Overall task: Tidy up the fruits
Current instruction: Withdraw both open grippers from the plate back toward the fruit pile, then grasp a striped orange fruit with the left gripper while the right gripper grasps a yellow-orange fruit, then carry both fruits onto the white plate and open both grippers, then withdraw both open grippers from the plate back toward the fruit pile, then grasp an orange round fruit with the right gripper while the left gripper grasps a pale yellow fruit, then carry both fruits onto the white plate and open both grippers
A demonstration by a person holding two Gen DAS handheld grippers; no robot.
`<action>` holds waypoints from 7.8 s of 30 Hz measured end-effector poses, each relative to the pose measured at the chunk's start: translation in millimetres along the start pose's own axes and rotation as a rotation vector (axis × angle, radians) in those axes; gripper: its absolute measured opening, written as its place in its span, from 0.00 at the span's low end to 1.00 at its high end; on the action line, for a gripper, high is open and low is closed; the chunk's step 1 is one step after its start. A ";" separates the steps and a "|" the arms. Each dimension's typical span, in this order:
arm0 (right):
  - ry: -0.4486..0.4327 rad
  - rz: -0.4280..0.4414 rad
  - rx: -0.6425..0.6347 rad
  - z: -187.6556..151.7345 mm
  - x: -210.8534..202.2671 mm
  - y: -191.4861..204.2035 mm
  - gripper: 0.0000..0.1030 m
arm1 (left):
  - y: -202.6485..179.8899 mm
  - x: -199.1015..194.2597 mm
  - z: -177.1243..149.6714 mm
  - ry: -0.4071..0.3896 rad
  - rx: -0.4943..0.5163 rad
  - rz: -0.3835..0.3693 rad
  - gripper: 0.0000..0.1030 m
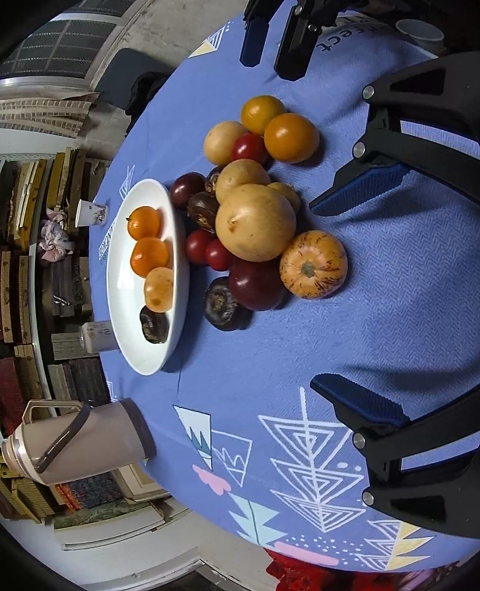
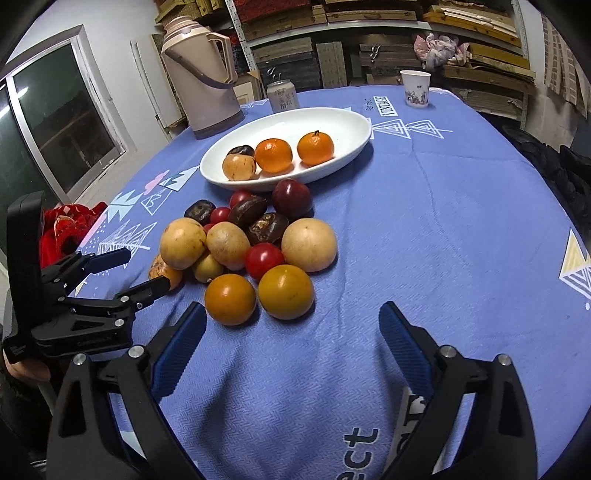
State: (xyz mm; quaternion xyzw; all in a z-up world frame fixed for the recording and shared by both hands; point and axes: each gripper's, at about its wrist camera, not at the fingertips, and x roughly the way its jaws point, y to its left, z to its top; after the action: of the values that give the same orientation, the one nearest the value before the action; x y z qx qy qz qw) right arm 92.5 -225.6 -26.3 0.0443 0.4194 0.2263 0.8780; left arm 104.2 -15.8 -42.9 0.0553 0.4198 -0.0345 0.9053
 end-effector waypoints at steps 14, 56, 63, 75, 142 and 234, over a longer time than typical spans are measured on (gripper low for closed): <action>0.017 -0.032 -0.101 -8.4 7.2 19.9 0.89 | -7.2 14.4 0.5 0.012 0.007 -0.053 0.67; 0.035 -0.055 -0.161 8.6 23.5 11.3 0.37 | 7.3 11.7 -5.9 0.005 -0.054 -0.124 0.39; -0.026 -0.048 -0.143 5.6 -7.2 4.3 0.37 | 11.5 -8.1 -12.0 -0.014 -0.052 -0.104 0.39; -0.084 -0.014 -0.171 13.7 -28.2 15.7 0.37 | 15.5 -43.8 9.6 -0.096 -0.029 -0.091 0.39; -0.057 -0.012 -0.050 52.8 6.3 -16.1 0.92 | 33.8 -15.4 57.9 -0.037 -0.062 0.011 0.85; -0.188 -0.001 -0.206 60.3 -35.6 31.5 0.36 | 17.2 -55.1 68.4 -0.114 -0.041 -0.085 0.44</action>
State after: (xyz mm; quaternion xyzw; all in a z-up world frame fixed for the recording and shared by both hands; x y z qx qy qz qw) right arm 107.4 -206.2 46.4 -0.0253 0.3100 0.2625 0.9134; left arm 122.3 -6.7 44.3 0.0169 0.3704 -0.0675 0.9263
